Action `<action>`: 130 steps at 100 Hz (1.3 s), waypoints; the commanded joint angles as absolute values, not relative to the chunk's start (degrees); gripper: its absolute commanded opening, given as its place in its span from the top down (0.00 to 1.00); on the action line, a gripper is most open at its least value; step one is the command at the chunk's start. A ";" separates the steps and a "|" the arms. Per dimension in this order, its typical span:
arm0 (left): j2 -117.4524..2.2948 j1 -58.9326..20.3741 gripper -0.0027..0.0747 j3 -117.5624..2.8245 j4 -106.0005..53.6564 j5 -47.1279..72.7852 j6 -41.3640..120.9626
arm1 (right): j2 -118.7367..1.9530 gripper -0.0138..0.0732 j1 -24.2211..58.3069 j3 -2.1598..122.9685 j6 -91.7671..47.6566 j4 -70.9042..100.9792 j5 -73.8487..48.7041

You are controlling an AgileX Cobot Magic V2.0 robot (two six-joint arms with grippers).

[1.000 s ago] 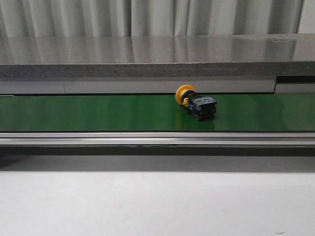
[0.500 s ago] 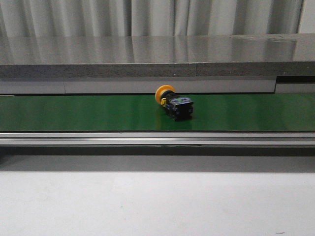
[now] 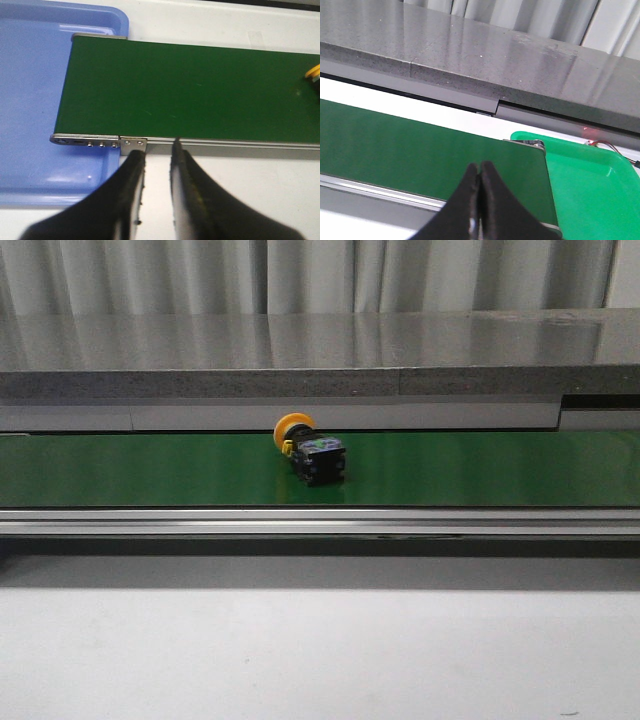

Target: Move button from right to left

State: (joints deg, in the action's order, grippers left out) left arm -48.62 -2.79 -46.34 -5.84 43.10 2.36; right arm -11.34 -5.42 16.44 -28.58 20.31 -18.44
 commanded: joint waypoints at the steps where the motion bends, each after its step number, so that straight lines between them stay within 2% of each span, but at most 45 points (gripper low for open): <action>1: -48.44 -3.17 0.46 -48.44 -6.95 38.71 2.61 | -11.82 0.92 -5.17 17.98 -29.03 20.89 -14.20; 7: -48.44 -3.17 0.24 -48.44 -6.95 38.71 2.61 | -11.82 0.92 -5.17 17.98 -29.03 20.89 -14.20; 10: -48.44 -3.17 0.15 -48.44 -7.06 38.71 2.61 | -11.82 0.92 -5.17 17.98 -29.03 20.89 -14.20; 14: -48.68 -3.17 0.07 -48.44 -7.43 38.71 2.61 | -11.82 0.92 -5.17 17.98 -29.03 20.89 -14.20; 19: -48.67 -3.17 0.02 -48.44 -8.49 38.71 2.61 | -11.82 0.92 -5.17 17.98 -29.03 20.89 -14.20; 46: -52.56 -3.54 0.10 -48.76 -19.63 38.09 9.80 | -11.82 0.92 -5.17 17.98 -29.03 20.89 -14.20; 91: -70.56 -16.04 0.10 -58.17 -20.27 31.96 8.91 | -11.82 0.92 -5.17 17.98 -29.03 20.89 -14.20; 130: -87.52 -18.87 0.10 -69.13 -20.16 31.76 8.91 | -11.82 0.92 -5.17 17.98 -29.03 20.89 -14.20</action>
State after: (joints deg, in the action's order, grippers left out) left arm -87.14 -18.47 -65.61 -18.94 34.85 9.62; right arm -11.34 -5.42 16.44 -28.58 20.31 -18.44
